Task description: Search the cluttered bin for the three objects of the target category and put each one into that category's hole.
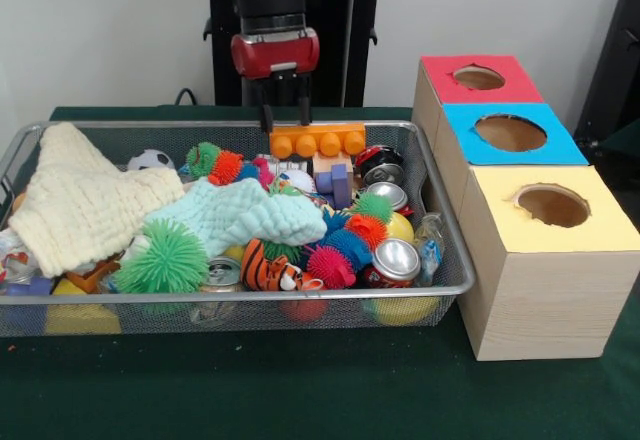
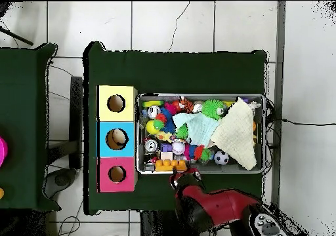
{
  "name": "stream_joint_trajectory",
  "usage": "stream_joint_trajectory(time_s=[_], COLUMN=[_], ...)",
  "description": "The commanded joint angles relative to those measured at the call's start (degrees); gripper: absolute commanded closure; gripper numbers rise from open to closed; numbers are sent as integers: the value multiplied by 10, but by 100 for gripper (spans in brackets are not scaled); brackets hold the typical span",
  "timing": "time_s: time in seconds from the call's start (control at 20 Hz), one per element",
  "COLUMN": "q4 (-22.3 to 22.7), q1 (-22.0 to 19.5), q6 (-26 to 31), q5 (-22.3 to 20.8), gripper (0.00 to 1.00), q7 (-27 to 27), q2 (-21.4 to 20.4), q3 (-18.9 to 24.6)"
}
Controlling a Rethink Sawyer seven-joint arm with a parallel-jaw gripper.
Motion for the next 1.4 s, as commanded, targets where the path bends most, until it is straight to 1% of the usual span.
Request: stream_joint_trajectory(time_s=[0.05, 0.25, 0.35, 0.55, 0.65, 0.85, 1.0, 1.1, 1.25, 1.4], q4=[-79, -68, -58, -48, -50, -59, -62, -59, -61, -67], q1=[71, 110, 121, 140, 145, 146, 136, 123, 116, 118], q6=[-35, -62, -74, -124, -134, -111, -100, -84, -58, -42], q5=[58, 91, 105, 133, 147, 170, 169, 161, 167, 180], gripper=[0, 0, 0, 0, 0, 0, 0, 0, 0, 0], q7=[91, 101, 106, 115, 120, 124, 120, 119, 121, 121], q2=[42, 56, 57, 63, 61, 54, 47, 31, 17, 14], q3=[-53, -82, -87, -88, -84, -75, -65, -48, -31, -24])
